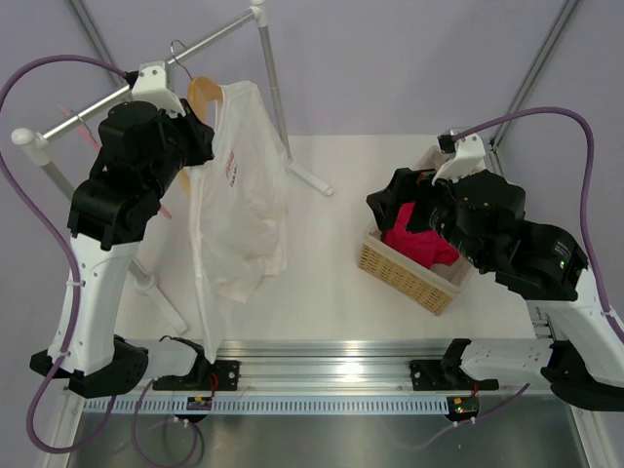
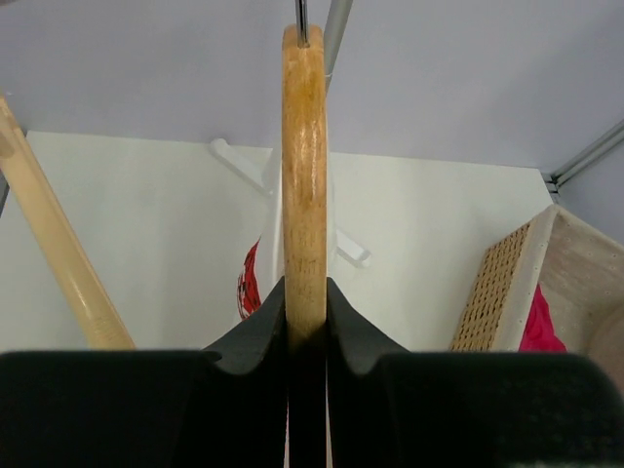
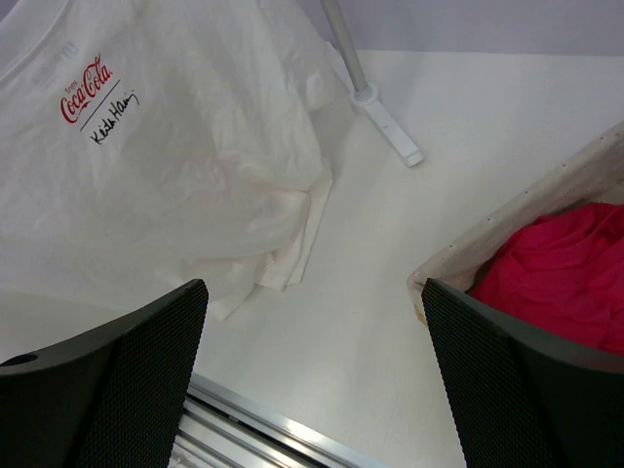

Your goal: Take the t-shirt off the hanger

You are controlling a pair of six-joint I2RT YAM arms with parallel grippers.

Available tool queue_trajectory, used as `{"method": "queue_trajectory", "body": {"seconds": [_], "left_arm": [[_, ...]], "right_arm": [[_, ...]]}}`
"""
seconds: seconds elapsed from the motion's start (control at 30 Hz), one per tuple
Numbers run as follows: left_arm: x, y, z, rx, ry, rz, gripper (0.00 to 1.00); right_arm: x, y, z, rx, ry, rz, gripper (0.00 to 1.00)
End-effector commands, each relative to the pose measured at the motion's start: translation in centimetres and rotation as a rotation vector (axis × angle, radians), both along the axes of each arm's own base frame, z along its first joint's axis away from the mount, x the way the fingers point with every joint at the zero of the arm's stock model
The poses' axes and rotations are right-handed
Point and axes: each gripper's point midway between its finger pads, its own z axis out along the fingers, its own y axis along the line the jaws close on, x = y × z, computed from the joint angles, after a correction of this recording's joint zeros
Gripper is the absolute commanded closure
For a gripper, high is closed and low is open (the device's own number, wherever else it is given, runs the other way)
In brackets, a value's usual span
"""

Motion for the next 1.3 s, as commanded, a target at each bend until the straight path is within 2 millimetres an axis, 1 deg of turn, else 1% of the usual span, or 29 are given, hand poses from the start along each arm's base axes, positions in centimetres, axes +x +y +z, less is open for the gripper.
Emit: {"method": "queue_trajectory", "body": {"seconds": [0.0,0.03,0.1,0.13,0.17,0.2,0.23,0.27,0.3,0.33,0.4,0.43,0.47,0.5,0.53,0.6,0.63,0.67,0.7,0.73,0.77,0.83,0.97,1.0,1.07,1.1,1.13,1.2,1.27], "left_arm": [[-1.3,-0.3,4.2,-0.016,-0.129,-0.060,1.00],[-2.0,-1.5,4.3,-0.031,-0.130,-0.135,1.00],[-2.6,-3.1,4.2,-0.077,-0.110,-0.218,1.00],[-3.0,-4.0,4.0,-0.098,-0.095,-0.270,1.00],[-3.8,-5.6,3.8,-0.152,-0.065,-0.351,1.00],[-4.2,-6.4,3.5,-0.178,-0.042,-0.392,1.00],[-5.2,-7.7,3.3,-0.208,-0.018,-0.479,1.00],[-5.8,-8.5,3.4,-0.250,0.004,-0.515,1.00],[-6.2,-9.1,3.2,-0.271,0.023,-0.549,1.00],[-7.3,-10.0,3.3,-0.306,0.046,-0.614,1.00],[-8.5,-10.9,3.7,-0.336,0.058,-0.677,1.00],[-9.5,-11.5,4.0,-0.369,0.084,-0.731,1.00],[-10.1,-11.8,4.2,-0.385,0.092,-0.768,1.00],[-10.7,-12.2,4.3,-0.400,0.108,-0.800,1.00],[-11.7,-12.6,4.4,-0.422,0.134,-0.852,1.00],[-12.7,-12.7,4.5,-0.436,0.156,-0.888,1.00],[-13.3,-12.6,4.4,-0.440,0.170,-0.899,1.00],[-13.6,-12.5,4.2,-0.441,0.178,-0.899,1.00],[-13.7,-12.5,4.1,-0.439,0.184,-0.899,1.00],[-14.1,-12.5,3.9,-0.439,0.194,-0.917,1.00],[-14.2,-12.7,3.4,-0.441,0.217,-0.926,1.00],[-14.7,-12.6,2.7,-0.437,0.242,-0.940,1.00],[-15.1,-12.4,1.3,-0.412,0.270,-0.942,1.00],[-15.5,-12.3,1.4,-0.407,0.268,-0.955,1.00],[-15.8,-12.4,1.3,-0.408,0.275,-0.969,1.00],[-15.9,-12.4,1.3,-0.409,0.275,-0.974,1.00],[-15.8,-12.4,1.3,-0.407,0.274,-0.977,1.00],[-16.1,-12.5,1.3,-0.409,0.279,-0.995,1.00],[-16.1,-12.6,1.3,-0.411,0.281,-0.998,1.00]], "right_arm": [[-0.6,0.1,2.0,0.052,-0.059,0.042,0.00],[-0.5,0.3,1.8,0.040,-0.067,0.050,0.00],[-0.1,0.4,3.0,0.026,-0.140,0.062,0.01],[0.3,0.7,3.0,0.005,-0.165,0.071,0.01],[0.7,1.2,4.4,-0.014,-0.249,0.093,0.00],[1.0,1.4,5.0,-0.021,-0.289,0.096,0.00],[1.3,1.8,5.2,-0.037,-0.323,0.107,0.00],[1.7,2.3,6.8,-0.030,-0.397,0.112,0.01],[1.9,2.9,6.9,-0.038,-0.423,0.124,0.00],[1.9,3.9,7.2,-0.057,-0.463,0.169,0.01],[1.5,5.4,8.5,-0.031,-0.519,0.236,0.01],[1.0,6.6,8.7,-0.038,-0.543,0.304,0.00],[1.3,7.8,8.2,-0.056,-0.541,0.335,0.01],[1.3,8.2,8.5,-0.061,-0.555,0.355,0.00],[1.4,9.1,8.2,-0.083,-0.567,0.387,0.01],[1.3,9.5,8.6,-0.097,-0.595,0.407,0.00],[1.2,10.0,8.2,-0.126,-0.606,0.441,0.01],[1.0,10.3,8.2,-0.139,-0.613,0.462,0.00],[0.8,10.2,8.8,-0.141,-0.625,0.468,0.00],[1.2,10.5,8.5,-0.171,-0.627,0.472,0.01],[1.4,10.5,8.0,-0.198,-0.618,0.474,0.00],[2.1,10.4,8.0,-0.238,-0.625,0.453,0.01],[2.3,9.5,8.8,-0.251,-0.649,0.412,0.01],[2.3,9.5,8.8,-0.263,-0.656,0.418,0.00],[2.3,9.9,7.7,-0.304,-0.635,0.448,0.00],[2.0,10.7,7.4,-0.313,-0.632,0.495,0.00],[1.7,10.9,6.7,-0.326,-0.613,0.529,0.01],[0.8,12.0,6.5,-0.295,-0.603,0.600,0.02],[0.4,12.5,6.1,-0.288,-0.592,0.636,0.03]]}}
